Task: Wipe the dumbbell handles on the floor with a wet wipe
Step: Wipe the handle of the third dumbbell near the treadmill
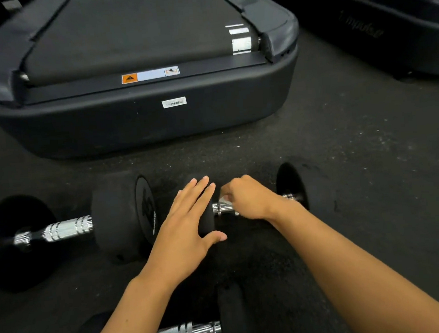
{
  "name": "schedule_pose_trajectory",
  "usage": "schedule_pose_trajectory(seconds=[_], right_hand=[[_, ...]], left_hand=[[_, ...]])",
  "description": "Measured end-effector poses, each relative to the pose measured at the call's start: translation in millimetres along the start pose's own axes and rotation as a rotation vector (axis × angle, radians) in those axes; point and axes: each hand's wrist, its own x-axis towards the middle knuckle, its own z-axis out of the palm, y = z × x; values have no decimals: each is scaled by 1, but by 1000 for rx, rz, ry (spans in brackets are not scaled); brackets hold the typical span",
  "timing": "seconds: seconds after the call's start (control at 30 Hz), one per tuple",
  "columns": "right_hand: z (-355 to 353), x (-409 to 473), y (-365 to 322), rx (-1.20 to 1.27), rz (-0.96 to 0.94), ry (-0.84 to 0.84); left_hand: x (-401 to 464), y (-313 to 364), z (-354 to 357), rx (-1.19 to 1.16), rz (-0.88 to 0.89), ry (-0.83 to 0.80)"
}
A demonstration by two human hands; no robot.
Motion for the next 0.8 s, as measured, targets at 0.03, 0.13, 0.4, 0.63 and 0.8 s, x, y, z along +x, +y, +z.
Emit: schedule_pose_trajectory(seconds=[0.03,0.13,0.4,0.63,0.8], right_hand=[[2,-3,-1,-5,-15,20],[-2,-7,8,12,6,23],[-17,5,-6,-9,-16,-102],[-19,13,-9,-70,-45,-175],[-11,15,-9,-60,-50,-151]], left_hand=[[0,0,-1,-2,-4,-5],[0,2,-3,-4,-5,-22],[0,2,-2,-2,-3,-22],[-2,1,2,2,12,6],[-1,1,2,-2,12,15]])
